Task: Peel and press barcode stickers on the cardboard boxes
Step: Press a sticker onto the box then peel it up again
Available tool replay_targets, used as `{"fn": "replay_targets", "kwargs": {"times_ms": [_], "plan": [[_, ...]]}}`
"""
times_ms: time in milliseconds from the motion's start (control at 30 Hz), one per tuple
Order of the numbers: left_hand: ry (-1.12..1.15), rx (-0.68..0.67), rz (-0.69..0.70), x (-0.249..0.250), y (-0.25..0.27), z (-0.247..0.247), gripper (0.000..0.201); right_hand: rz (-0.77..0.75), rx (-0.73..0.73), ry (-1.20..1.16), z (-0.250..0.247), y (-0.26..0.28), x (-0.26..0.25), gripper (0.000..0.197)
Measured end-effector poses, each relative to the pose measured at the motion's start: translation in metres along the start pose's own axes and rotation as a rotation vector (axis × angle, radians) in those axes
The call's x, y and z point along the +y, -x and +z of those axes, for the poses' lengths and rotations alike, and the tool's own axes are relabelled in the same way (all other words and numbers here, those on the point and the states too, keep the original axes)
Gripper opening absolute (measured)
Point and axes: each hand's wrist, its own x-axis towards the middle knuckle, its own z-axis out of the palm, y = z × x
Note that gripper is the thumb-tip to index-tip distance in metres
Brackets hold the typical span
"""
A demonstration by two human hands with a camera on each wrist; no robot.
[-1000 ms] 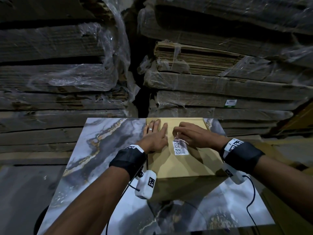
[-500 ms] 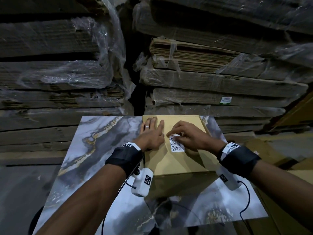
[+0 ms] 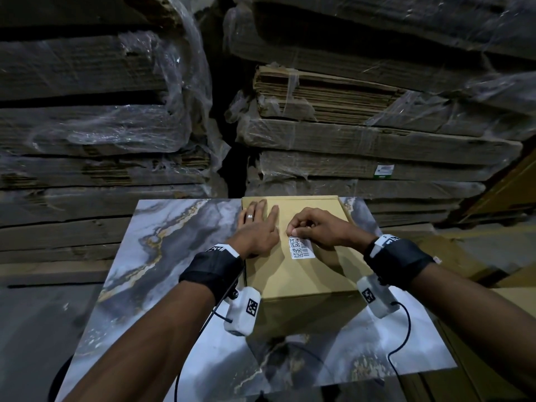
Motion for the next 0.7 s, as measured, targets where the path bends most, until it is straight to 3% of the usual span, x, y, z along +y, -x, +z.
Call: {"fn": "replay_targets", "kwargs": {"times_ms": [467, 700], "plan": [[0.0, 0.005, -0.009, 0.003, 0.002, -0.001, 0.063, 0.019, -0.032, -0.112, 0.001, 0.002, -0.002, 0.013], [0.003, -0.004, 0.0, 0.001, 0.002, -0.001, 0.063, 0.106, 0.173, -0.219, 0.008, 0.018, -0.008, 0.02]]}}
